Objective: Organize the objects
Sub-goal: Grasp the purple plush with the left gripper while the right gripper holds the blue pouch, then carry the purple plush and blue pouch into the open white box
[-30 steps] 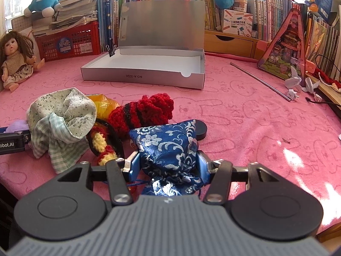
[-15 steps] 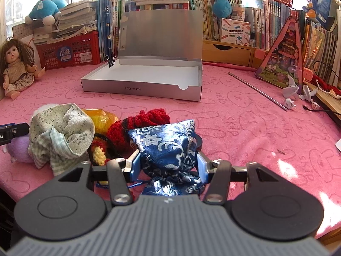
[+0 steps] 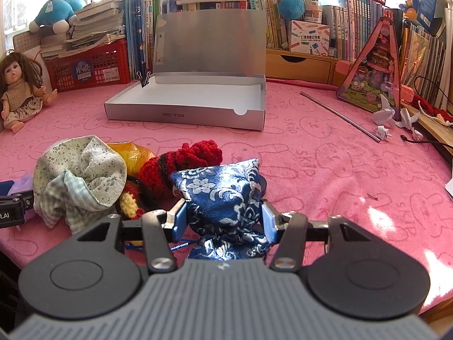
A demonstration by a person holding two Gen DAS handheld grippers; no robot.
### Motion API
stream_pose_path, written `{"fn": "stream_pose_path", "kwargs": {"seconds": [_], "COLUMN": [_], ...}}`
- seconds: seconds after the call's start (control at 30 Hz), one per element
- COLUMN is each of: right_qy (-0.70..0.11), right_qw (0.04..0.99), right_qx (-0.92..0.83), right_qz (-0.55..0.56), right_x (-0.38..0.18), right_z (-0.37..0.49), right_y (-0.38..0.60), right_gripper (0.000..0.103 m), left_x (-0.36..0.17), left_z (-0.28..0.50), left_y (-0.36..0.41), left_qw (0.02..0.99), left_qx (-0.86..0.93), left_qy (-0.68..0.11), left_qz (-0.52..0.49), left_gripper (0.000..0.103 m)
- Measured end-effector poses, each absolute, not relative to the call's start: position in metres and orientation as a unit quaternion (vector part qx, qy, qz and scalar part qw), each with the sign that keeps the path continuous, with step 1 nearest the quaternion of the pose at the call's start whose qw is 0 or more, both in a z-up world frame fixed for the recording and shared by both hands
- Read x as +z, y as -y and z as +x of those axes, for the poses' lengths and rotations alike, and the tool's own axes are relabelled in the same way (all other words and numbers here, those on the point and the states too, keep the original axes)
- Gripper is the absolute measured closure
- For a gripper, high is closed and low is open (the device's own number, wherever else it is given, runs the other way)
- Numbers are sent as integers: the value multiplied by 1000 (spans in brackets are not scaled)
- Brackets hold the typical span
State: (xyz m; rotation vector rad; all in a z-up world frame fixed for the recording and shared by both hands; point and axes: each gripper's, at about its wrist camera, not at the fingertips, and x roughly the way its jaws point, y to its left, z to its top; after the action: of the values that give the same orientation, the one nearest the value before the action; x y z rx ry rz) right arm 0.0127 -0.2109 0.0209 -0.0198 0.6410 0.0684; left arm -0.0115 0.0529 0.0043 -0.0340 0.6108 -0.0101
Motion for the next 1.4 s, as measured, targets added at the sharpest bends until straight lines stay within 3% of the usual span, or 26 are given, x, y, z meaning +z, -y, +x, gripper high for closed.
{"fn": "stream_pose_path", "kwargs": {"seconds": [0.13,0.63,1.17,1.4], "right_qy": [-316,-313,-315,-341], "right_qw": [948,948,943,933], "right_qx": [35,50,74,76], "right_qz": [-11,37,72,83], "right_x": [20,44,88,92], "right_z": [13,37,114,175], "right_y": [211,229,253,262], "right_gripper": [46,47,46,46], "left_x": [-1,53,104,107], "left_z": [-11,9,106,181], "left_y": [-56,-63,-34,-17], "left_qw": [952,965,965,947], "left_qx": [4,-15,-71,-95], "left_qy": [-307,-260,-250,-302], "left_qz": [-20,-35,-32,-44], "left_gripper": [25,26,26,26]}}
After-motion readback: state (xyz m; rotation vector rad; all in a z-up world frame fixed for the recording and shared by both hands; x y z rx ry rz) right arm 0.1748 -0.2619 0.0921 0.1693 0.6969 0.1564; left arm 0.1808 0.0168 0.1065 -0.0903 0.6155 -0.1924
